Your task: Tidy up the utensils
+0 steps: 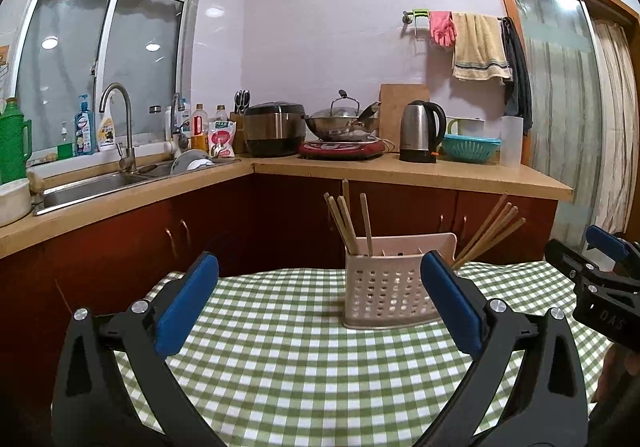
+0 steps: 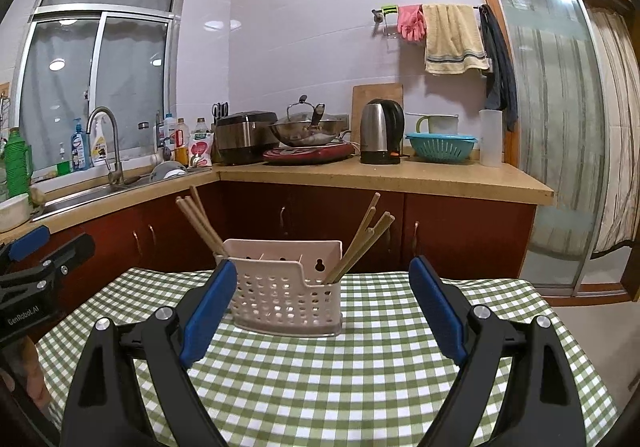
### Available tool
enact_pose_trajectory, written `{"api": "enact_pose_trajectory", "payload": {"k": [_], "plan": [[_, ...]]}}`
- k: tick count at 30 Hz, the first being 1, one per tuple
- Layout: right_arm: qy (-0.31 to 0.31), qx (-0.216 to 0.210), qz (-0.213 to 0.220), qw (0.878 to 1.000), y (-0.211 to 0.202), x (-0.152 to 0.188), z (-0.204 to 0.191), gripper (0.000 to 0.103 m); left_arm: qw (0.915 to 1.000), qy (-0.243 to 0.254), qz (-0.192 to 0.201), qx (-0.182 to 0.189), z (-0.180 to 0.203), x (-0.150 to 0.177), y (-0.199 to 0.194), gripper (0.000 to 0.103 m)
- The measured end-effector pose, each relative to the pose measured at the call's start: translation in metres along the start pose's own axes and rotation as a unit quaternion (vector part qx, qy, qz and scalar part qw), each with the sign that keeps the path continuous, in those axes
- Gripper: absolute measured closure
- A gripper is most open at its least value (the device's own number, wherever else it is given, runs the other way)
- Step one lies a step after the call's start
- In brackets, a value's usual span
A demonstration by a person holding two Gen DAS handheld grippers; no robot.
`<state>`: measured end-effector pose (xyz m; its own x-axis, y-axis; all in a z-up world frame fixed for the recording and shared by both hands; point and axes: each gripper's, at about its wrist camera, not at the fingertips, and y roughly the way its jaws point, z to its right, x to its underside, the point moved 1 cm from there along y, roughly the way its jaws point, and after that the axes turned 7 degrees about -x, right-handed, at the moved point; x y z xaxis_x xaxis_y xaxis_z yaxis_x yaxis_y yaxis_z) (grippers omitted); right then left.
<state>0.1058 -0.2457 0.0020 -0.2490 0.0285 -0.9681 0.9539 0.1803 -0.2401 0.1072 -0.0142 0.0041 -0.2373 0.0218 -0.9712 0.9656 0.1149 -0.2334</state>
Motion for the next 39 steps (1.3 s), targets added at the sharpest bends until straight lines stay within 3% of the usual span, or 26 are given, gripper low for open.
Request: {"api": "enact_pose_trajectory", "payload": {"k": [16, 39], "plan": [[-0.013, 0.001, 0.011, 1.0, -0.063, -0.007, -0.017, 0.017, 0.9998, 0.003, 0.02, -0.001, -0.01, -0.005, -0.069, 0.004], [-0.022, 0.005, 0.02, 1.0, -0.078, -0.006, -0.021, 0.017, 0.9998, 0.0, 0.017, 0.006, -0.009, -0.001, -0.089, 0.004]]}}
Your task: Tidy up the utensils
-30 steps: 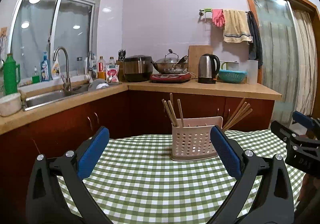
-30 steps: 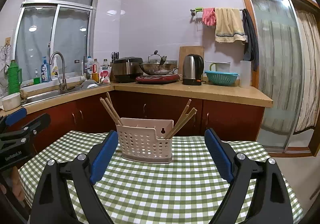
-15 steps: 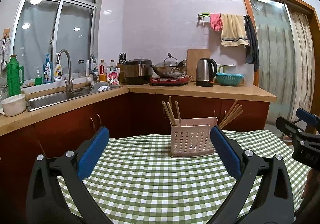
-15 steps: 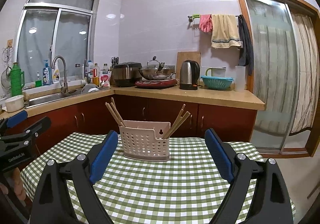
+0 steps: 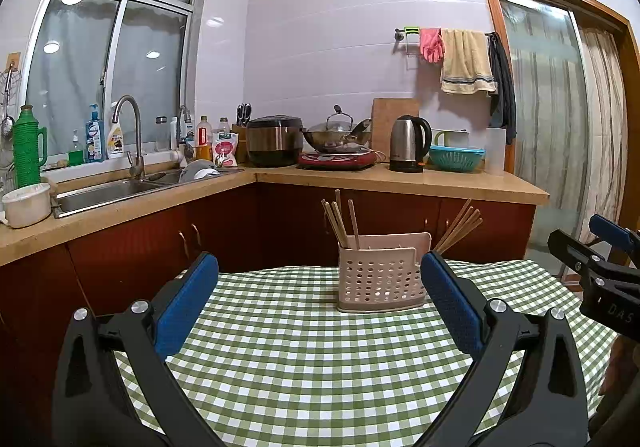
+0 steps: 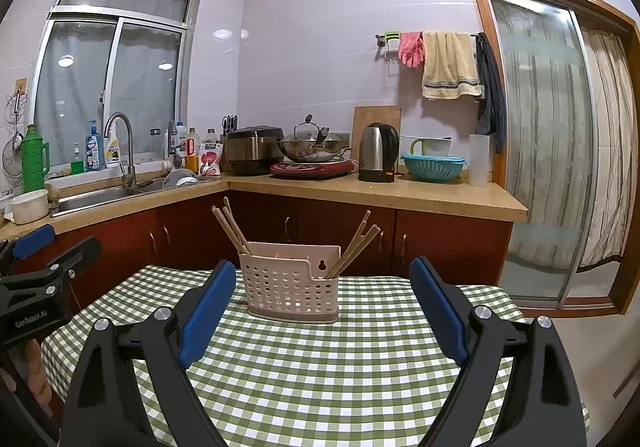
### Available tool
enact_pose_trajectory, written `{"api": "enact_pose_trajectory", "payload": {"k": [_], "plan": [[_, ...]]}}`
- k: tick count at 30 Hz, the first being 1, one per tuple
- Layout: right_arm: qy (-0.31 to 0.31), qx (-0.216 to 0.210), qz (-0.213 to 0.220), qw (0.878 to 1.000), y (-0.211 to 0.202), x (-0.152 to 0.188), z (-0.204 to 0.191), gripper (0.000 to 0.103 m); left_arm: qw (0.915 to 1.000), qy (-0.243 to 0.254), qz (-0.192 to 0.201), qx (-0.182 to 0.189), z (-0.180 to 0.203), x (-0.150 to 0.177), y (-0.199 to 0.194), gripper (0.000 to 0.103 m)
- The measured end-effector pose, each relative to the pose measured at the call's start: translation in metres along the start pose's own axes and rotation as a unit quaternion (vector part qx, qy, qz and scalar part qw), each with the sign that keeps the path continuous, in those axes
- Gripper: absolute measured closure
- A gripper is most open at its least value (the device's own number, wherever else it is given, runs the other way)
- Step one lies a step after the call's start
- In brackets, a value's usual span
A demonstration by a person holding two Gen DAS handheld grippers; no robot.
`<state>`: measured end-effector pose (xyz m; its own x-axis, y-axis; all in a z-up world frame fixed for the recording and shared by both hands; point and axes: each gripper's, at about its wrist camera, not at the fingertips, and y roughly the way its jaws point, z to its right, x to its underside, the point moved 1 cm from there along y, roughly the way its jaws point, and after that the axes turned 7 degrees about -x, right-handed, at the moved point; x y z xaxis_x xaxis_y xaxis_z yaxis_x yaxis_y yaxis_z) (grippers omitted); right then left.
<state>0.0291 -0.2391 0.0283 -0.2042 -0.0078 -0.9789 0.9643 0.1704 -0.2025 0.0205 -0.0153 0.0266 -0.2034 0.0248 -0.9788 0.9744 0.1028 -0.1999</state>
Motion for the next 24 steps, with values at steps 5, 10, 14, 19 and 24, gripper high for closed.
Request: {"api": "enact_pose_trajectory", "payload": {"k": [5, 10, 14, 19, 24], "plan": [[-0.001, 0.0, 0.0, 1.0, 0.0001, 0.0, 0.0001, 0.017, 1.0, -0.002, -0.003, 0.004, 0.0011, 0.0013, -0.0008, 0.004], [-0.001, 0.0, 0.0, 1.0, -0.0003, 0.0001, -0.0005, 0.017, 1.0, -0.004, -0.004, 0.005, 0.001, 0.0018, -0.0003, 0.004], [-0.001, 0.0, 0.0, 1.0, -0.0003, 0.0004, -0.0003, 0.017, 1.0, -0.005, -0.004, 0.005, 0.0012, 0.0021, -0.0004, 0.004], [-0.001, 0.0, 0.0, 1.0, -0.0002, 0.0001, -0.0007, 0.017, 0.9999, -0.009, -0.002, 0.005, 0.0005, 0.0029, -0.0004, 0.004], [-0.001, 0.0, -0.001, 1.0, -0.0001, 0.0002, -0.0008, 0.017, 0.9999, -0.01, -0.002, 0.005, 0.0011, 0.0039, -0.0012, 0.004]]}}
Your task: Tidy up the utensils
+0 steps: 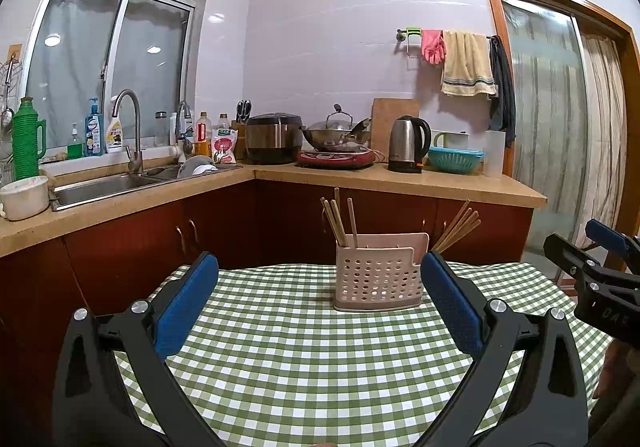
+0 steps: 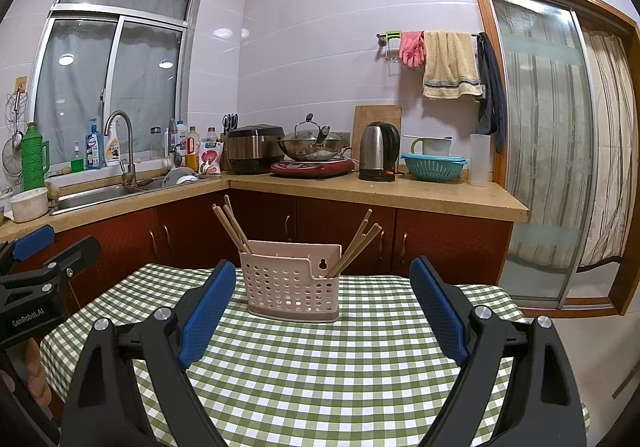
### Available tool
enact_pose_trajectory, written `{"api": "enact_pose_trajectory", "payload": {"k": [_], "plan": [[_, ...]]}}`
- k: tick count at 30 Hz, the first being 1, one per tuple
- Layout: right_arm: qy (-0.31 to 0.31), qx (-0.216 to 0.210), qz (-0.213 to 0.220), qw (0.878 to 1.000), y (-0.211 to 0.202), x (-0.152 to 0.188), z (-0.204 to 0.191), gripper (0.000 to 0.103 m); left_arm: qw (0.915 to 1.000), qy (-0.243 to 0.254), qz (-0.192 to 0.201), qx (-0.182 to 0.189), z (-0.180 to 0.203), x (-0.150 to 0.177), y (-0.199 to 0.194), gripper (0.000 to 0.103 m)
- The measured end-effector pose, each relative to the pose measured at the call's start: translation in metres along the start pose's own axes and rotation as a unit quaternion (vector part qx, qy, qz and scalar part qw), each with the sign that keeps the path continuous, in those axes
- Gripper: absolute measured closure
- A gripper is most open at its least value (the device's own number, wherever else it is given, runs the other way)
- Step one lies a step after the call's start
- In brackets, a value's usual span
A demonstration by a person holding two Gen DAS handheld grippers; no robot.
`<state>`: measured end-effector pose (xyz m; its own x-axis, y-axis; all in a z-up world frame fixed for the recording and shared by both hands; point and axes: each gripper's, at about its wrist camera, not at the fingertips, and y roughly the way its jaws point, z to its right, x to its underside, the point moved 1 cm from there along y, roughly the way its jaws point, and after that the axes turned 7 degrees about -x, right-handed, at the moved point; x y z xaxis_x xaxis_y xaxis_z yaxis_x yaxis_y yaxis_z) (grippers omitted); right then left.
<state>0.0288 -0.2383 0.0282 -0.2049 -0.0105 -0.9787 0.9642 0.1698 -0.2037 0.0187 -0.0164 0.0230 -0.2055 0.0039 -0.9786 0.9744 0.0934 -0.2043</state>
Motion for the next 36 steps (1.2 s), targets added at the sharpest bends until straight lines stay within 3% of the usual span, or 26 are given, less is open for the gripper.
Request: {"api": "enact_pose_trajectory", "payload": {"k": [23, 29, 36], "plan": [[0.003, 0.001, -0.009, 1.0, 0.006, 0.008, 0.002, 0.017, 0.9999, 0.008, 0.002, 0.015, 0.007, 0.003, 0.003, 0.004], [0.004, 0.003, -0.014, 1.0, 0.011, 0.013, 0.003, 0.017, 0.9995, -0.002, -0.016, 0.027, 0.006, 0.008, 0.015, 0.004], [0.018, 0.021, -0.031, 0.999, 0.029, 0.029, 0.029, 0.017, 0.9992, 0.006, -0.039, -0.002, 0.001, 0.02, 0.056, 0.004]]}}
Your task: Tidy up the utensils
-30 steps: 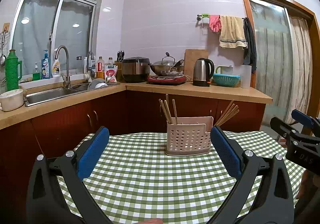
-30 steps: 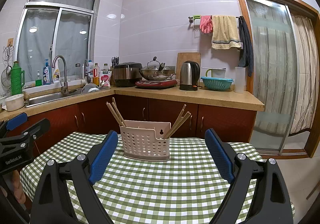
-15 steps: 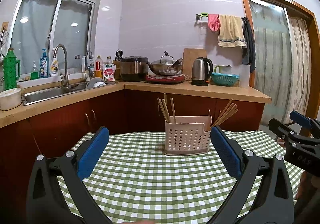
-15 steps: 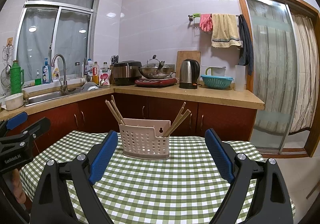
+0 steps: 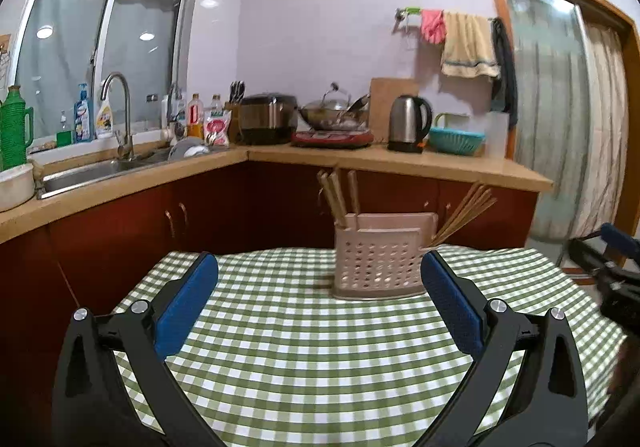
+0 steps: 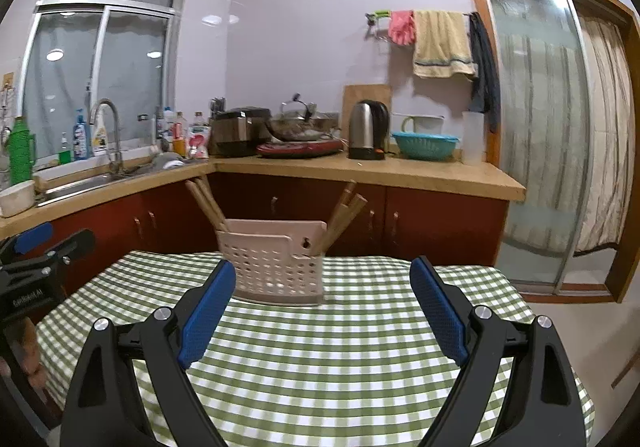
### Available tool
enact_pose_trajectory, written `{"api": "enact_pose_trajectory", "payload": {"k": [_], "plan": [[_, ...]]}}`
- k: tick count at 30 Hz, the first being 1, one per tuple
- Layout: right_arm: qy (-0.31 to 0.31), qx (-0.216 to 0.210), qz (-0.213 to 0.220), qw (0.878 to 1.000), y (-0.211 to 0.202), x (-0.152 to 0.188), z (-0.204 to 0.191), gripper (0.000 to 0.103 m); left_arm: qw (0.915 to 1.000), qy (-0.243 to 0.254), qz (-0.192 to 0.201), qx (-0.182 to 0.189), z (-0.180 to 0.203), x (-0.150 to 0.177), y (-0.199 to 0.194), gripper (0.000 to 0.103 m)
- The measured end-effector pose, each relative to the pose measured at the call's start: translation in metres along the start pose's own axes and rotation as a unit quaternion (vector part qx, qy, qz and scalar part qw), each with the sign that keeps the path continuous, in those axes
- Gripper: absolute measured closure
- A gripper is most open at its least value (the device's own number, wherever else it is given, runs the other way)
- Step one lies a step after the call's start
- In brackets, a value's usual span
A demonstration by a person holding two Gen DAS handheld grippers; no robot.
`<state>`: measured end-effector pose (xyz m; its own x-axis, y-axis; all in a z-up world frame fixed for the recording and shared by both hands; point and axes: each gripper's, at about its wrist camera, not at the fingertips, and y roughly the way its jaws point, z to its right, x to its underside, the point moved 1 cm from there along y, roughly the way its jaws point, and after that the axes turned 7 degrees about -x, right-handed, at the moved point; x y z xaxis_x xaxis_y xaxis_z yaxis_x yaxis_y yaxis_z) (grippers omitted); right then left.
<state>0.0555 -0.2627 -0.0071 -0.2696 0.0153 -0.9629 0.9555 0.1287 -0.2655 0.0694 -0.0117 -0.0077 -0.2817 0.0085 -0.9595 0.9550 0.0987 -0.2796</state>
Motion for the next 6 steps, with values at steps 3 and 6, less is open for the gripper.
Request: {"api": "enact_pose_trajectory", "payload": {"k": [3, 6], "plan": [[0.024, 0.015, -0.021, 0.999, 0.024, 0.011, 0.028, 0.017, 0.9989, 0.016, -0.044, -0.005, -0.005, 0.013, 0.041, 0.004], [0.028, 0.04, -0.058, 0.997, 0.059, 0.027, 0.058, 0.017, 0.9955, 0.018, -0.09, -0.022, -0.016, 0.032, 0.087, 0.004]]}}
